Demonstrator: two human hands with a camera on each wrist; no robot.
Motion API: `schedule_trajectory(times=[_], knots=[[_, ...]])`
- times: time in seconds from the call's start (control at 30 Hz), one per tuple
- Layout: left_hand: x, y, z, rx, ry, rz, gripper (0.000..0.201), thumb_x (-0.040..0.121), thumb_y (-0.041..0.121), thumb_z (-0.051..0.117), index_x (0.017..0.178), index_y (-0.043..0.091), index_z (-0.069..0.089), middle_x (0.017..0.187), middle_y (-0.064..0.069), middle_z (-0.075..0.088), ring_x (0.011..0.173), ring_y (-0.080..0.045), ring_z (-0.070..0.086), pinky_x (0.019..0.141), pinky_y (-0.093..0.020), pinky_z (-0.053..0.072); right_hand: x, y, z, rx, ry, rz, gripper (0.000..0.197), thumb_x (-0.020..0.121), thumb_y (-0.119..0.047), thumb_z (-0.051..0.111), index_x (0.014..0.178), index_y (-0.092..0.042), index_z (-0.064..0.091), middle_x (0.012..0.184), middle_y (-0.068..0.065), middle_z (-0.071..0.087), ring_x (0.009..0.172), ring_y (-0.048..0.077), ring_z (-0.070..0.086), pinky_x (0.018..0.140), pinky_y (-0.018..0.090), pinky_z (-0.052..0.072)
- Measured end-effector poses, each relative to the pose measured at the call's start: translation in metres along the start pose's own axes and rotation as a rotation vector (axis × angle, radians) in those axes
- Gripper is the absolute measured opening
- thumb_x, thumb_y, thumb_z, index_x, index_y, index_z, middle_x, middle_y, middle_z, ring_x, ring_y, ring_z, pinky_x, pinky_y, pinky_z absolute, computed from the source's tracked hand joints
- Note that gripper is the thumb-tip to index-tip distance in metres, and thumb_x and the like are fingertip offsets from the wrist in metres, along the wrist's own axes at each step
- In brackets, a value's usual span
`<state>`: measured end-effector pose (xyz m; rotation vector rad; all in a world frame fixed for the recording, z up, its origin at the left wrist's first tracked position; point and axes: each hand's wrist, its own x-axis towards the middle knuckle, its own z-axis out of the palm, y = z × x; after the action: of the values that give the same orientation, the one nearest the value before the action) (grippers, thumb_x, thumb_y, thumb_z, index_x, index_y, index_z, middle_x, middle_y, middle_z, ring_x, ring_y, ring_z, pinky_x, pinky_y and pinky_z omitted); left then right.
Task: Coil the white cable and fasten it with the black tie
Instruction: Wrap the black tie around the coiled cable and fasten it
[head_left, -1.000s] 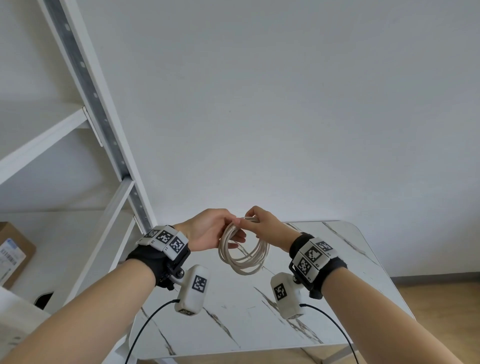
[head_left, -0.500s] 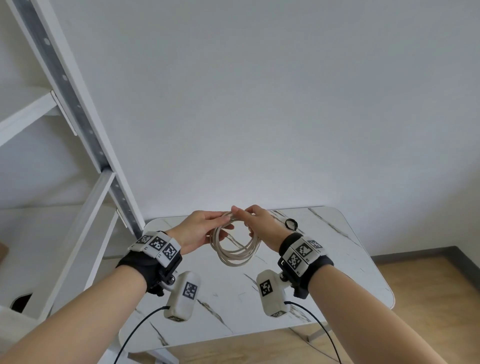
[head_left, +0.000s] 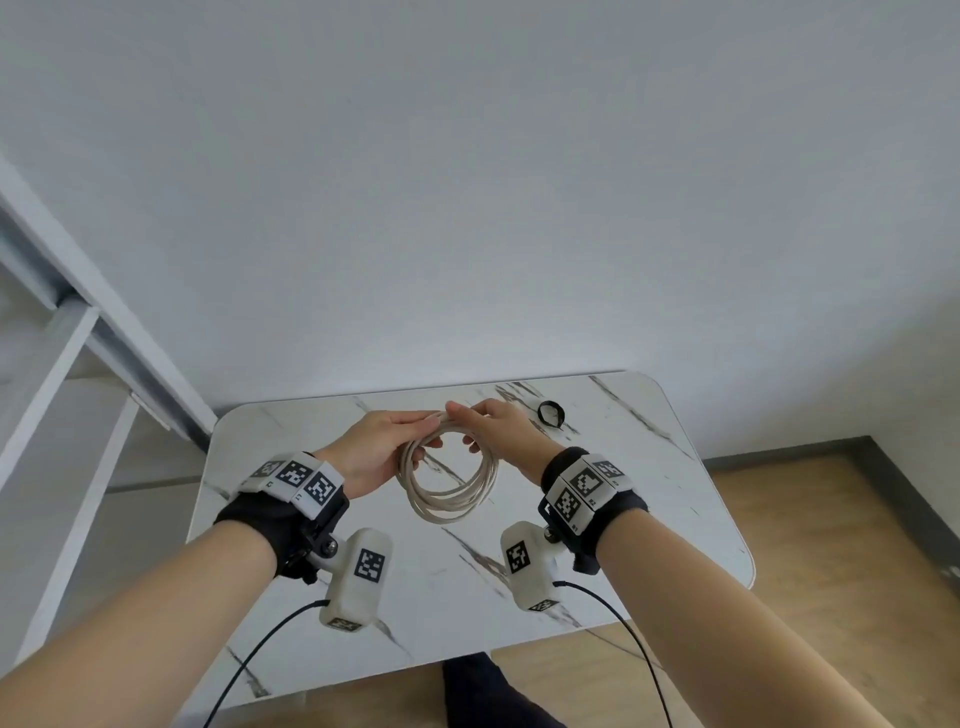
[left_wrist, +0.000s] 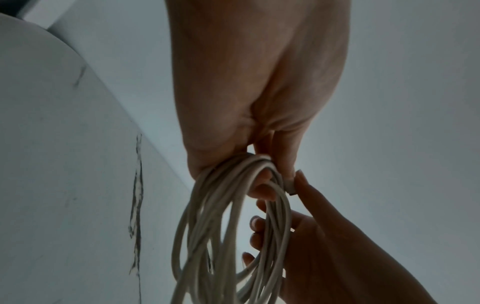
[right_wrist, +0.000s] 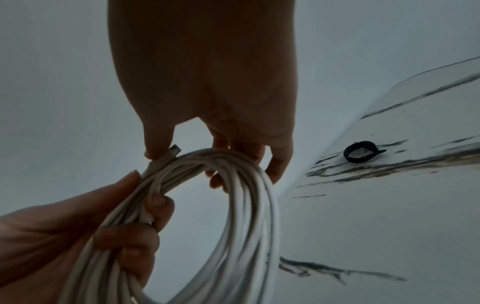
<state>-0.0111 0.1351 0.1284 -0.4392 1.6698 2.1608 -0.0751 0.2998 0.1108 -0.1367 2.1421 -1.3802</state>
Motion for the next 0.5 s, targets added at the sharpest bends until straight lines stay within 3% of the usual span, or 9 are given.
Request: schedule_trajectory(times=[0.1,0.17,0.23,0.33,0.43,0.5], knots=[[0.031,0.0,0.005,-0.004,0.018,-0.036,0.022,0.094,0.008,0.051,0.11,0.003,0.065,0.064,0.005,0.068,0.049,-0.002,0.056,0.053,-0.018,0.039,0.028,0.012,-0.02,-0.024,-0.012,0.038,0.061,0.082,-0.061,0.051,0.098,-0.004,0.061,0.084,0.006,0.065,0.079,0.019,0.061,0.079,0.035,0.049],[0.055,-0.001,0.007,-0.015,0.039,-0.065,0.022,0.093,0.007,0.051,0.11,0.003,0.065,0.069,0.0,0.067,0.048,-0.003,0.054,0.051,-0.017,0.04,0.047,0.022,-0.037,-0.037,0.0,0.084,0.057,0.085,-0.059,0.047,0.098,-0.005,0.061,0.088,0.005,0.063,0.083,0.018,0.06,0.083,0.035,0.048],[0.078,-0.004,0.006,-0.023,0.061,-0.103,0.022,0.093,0.006,0.052,0.11,0.002,0.065,0.075,-0.006,0.063,0.049,-0.007,0.05,0.049,-0.016,0.041,0.067,0.037,-0.055,-0.049,0.03,0.114,0.042,0.092,-0.042,0.05,0.105,-0.004,0.06,0.089,0.005,0.062,0.081,0.016,0.058,0.076,0.028,0.046],[0.106,-0.008,0.005,-0.037,0.082,-0.166,0.024,0.092,0.005,0.053,0.112,-0.001,0.064,0.077,-0.009,0.062,0.051,-0.01,0.046,0.049,-0.017,0.042,0.093,0.061,-0.082,-0.162,0.093,0.143,0.019,0.09,-0.019,0.054,0.104,-0.008,0.061,0.096,0.009,0.063,0.082,0.019,0.057,0.071,0.029,0.048],[0.128,-0.01,0.003,-0.065,0.1,-0.209,0.022,0.092,0.002,0.052,0.109,-0.003,0.064,0.074,-0.009,0.064,0.048,-0.007,0.052,0.046,-0.016,0.043,0.115,0.083,-0.104,-0.317,0.152,0.181,0.027,0.087,-0.002,0.042,0.101,-0.012,0.064,0.097,0.007,0.059,0.081,0.021,0.055,0.056,0.021,0.042],[0.139,-0.01,0.002,-0.081,0.102,-0.235,0.022,0.091,0.002,0.053,0.11,-0.003,0.064,0.073,-0.008,0.065,0.047,-0.008,0.051,0.046,-0.017,0.043,0.126,0.095,-0.115,-0.405,0.184,0.199,0.031,0.087,-0.001,0.039,0.101,-0.014,0.064,0.107,0.012,0.056,0.083,0.025,0.055,0.063,0.024,0.042]])
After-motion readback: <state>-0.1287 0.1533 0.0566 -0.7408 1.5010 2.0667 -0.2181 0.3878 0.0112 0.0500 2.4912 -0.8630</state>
